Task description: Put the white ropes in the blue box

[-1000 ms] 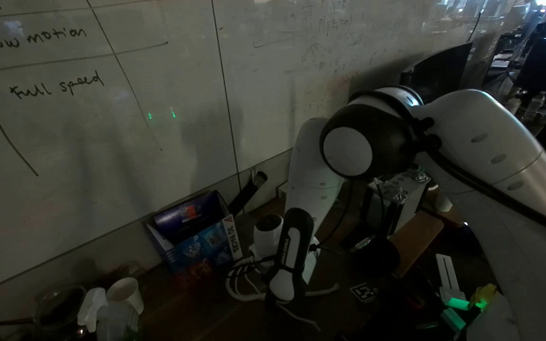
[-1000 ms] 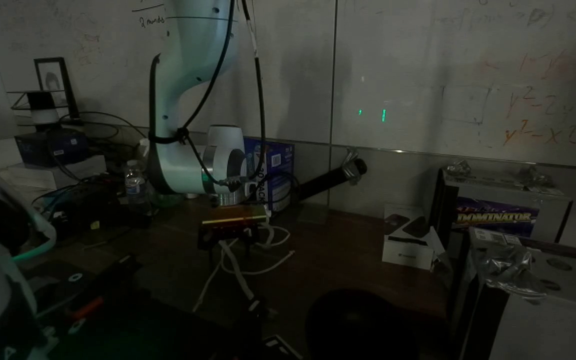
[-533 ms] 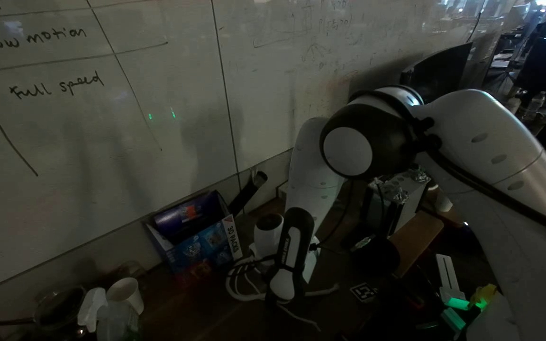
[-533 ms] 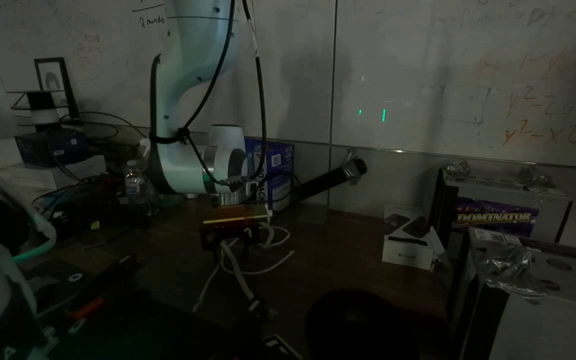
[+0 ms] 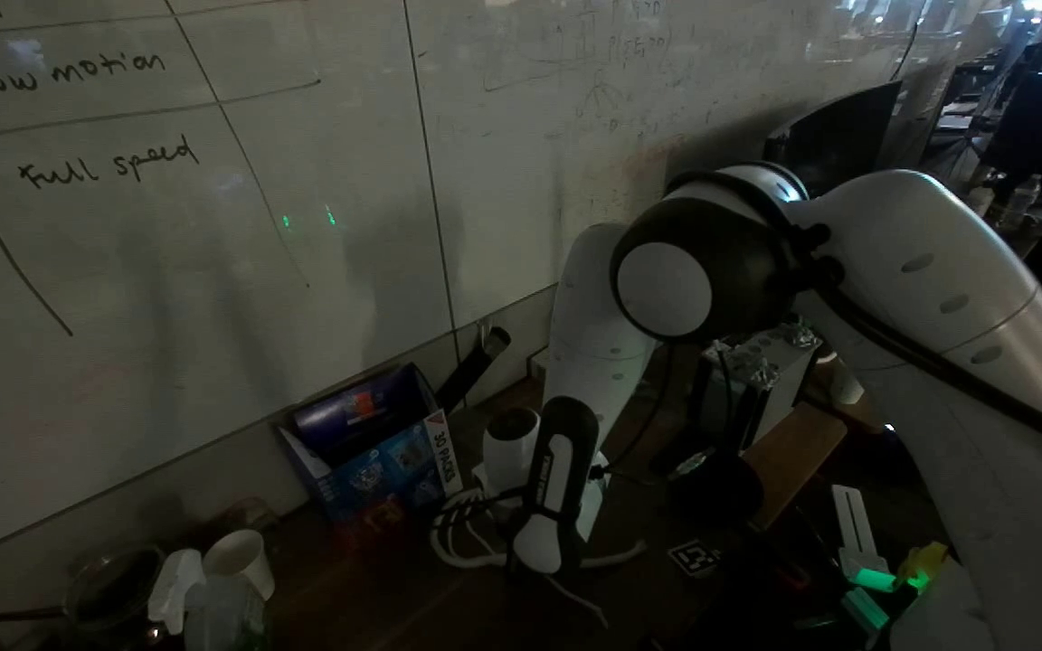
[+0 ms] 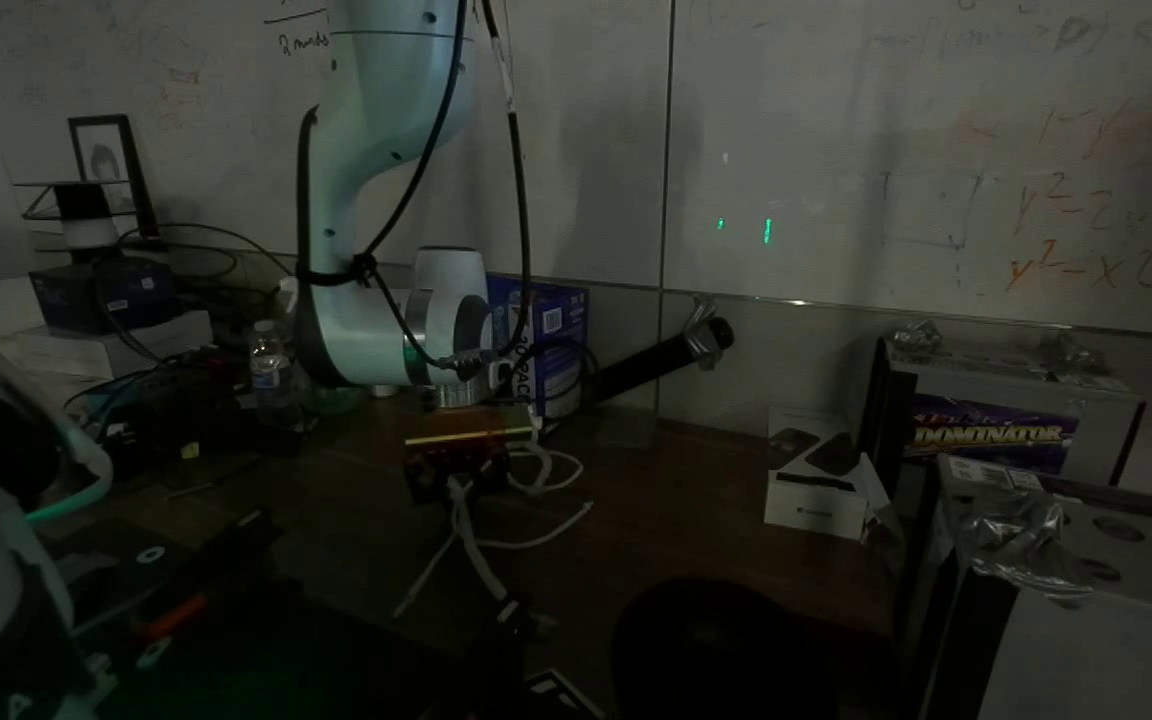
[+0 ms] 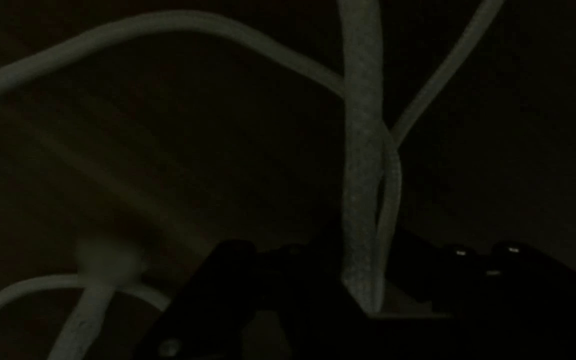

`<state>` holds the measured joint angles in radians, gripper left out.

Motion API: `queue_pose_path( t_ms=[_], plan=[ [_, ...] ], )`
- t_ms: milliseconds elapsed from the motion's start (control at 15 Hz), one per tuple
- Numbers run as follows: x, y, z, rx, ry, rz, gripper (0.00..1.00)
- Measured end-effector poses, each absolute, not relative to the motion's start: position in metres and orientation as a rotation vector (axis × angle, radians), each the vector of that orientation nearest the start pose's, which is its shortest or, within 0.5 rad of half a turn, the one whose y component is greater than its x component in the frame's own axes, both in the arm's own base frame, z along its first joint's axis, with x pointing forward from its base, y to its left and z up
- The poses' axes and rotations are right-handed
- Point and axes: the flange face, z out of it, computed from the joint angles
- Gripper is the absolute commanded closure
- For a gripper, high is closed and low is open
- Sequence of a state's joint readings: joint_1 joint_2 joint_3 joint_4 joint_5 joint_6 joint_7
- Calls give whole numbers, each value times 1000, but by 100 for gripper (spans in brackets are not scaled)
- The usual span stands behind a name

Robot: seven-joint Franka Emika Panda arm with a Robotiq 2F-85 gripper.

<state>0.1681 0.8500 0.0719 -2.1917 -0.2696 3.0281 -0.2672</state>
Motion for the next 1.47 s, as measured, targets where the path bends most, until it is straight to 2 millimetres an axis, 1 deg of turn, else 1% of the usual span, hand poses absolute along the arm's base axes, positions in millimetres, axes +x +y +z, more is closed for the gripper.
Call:
queue_pose_path(
  t_ms=[67, 133, 267, 400, 533, 667, 800, 1067, 1333, 1467],
  plan=[
    [476, 144, -1, -2899, -1138, 7, 89],
    [476, 144, -1, -2901, -1131, 7, 92],
    [477, 144, 0, -2904, -1107, 6, 89],
    [479, 144, 3, -2913, -1078, -1, 89],
    [484, 146, 13, -2929, -1038, -27, 89],
    [493, 152, 33, -2951, -990, -64, 89],
    [505, 161, 65, -2979, -925, -109, 89],
    [525, 191, 142, -3030, -789, -215, 89],
    [532, 223, 218, -3074, -622, -339, 89],
    [535, 235, 254, -3087, -540, -415, 89]
  ],
)
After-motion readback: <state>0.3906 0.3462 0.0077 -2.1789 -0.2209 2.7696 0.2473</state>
